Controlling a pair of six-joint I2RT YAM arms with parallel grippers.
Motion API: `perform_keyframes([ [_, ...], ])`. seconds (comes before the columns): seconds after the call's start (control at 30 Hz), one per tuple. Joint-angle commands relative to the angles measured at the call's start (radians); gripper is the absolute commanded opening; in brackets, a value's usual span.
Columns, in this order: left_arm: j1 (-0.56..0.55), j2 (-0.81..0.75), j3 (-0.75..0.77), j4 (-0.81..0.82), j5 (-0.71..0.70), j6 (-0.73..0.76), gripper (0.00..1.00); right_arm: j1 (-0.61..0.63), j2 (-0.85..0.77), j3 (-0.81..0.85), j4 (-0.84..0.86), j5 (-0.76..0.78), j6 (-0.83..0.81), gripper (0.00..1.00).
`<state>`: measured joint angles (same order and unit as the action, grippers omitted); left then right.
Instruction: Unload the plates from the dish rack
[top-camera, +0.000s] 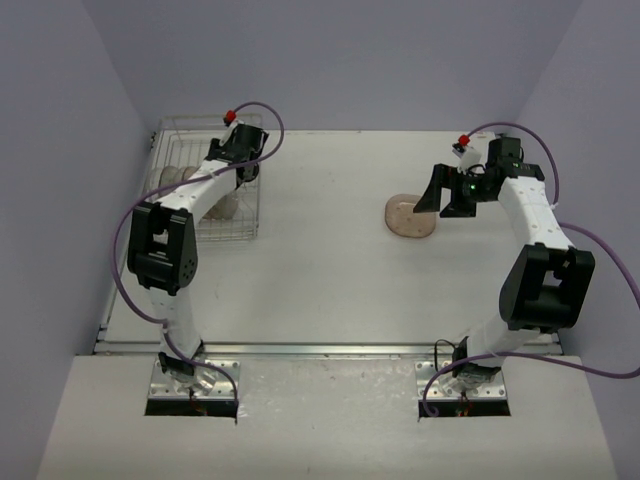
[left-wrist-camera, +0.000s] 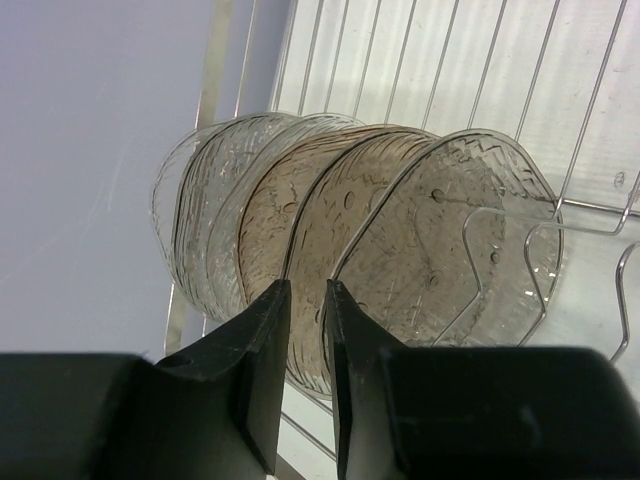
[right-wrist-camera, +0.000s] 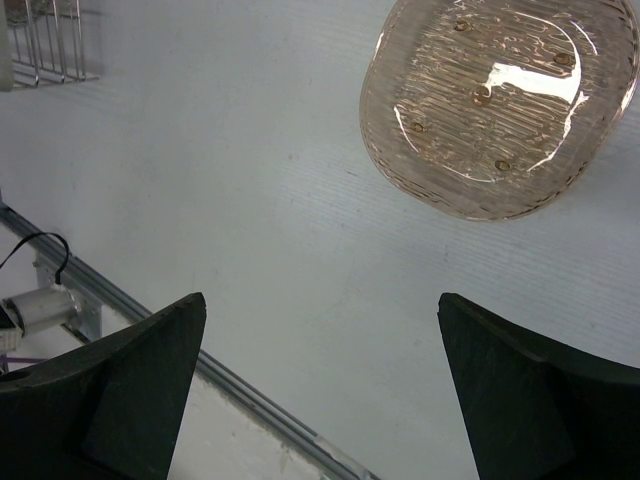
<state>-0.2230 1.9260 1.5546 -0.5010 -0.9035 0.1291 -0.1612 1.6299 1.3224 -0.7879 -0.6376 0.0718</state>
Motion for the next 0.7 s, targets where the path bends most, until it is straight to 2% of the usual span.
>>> perform_keyframes([
  [0.0,0.002,0.016,0.041,-0.012,0.006,-0.021,0.21,-0.001,-0.013,0.031,0.007,-0.024,-0.007,0.98],
  [0.13,0.004,0.03,0.04,-0.03,0.04,-0.029,0.23,-0.001,-0.016,0.023,0.007,-0.022,-0.01,0.98],
  [0.47,0.036,0.063,0.048,-0.043,0.067,-0.033,0.22,-0.001,-0.015,0.019,0.007,-0.025,-0.009,0.98],
  [0.6,0.055,0.073,0.05,-0.047,0.08,-0.033,0.19,-0.001,-0.019,0.012,0.009,-0.026,-0.009,0.98],
  [0.67,0.064,0.07,0.05,-0.045,0.091,-0.028,0.14,-0.001,-0.023,0.008,0.009,-0.029,-0.008,0.97],
])
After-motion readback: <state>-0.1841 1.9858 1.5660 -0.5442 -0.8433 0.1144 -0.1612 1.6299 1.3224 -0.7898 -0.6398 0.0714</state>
